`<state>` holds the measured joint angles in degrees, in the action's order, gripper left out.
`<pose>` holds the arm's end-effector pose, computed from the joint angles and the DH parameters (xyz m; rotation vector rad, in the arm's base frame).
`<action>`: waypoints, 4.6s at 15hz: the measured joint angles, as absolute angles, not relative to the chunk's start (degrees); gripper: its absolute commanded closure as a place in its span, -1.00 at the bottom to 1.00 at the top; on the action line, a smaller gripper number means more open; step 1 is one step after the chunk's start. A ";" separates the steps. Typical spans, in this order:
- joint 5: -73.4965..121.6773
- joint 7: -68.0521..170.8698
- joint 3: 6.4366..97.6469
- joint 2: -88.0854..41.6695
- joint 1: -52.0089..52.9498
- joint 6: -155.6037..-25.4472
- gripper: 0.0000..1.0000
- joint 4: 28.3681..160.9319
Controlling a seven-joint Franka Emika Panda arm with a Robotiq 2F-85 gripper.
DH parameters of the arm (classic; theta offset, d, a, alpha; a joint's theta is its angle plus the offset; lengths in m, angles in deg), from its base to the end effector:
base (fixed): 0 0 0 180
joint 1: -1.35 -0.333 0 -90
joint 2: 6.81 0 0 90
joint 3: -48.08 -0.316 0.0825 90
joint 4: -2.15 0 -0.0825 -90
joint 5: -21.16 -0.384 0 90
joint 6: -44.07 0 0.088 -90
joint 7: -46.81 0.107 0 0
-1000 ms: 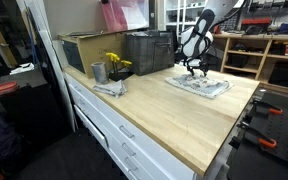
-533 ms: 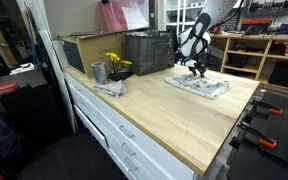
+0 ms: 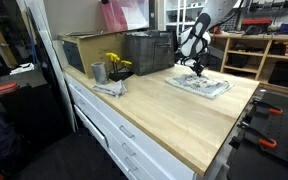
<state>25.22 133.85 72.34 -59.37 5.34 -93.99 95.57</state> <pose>0.6050 -0.2932 0.1122 1.7017 -2.1816 0.1762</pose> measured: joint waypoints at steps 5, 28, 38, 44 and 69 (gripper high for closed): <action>24.11 133.85 71.98 -59.36 5.38 -93.67 0.99 94.16; 17.74 148.53 66.63 -65.22 13.93 -71.56 0.99 66.85; 11.14 151.00 60.99 -67.57 19.91 -68.68 0.99 56.54; 11.08 151.12 61.34 -70.02 20.41 -68.68 0.99 51.77; 13.81 152.45 65.14 -73.75 21.60 -67.65 -1.00 46.76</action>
<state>13.81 152.45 65.14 -73.75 21.60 -67.65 46.76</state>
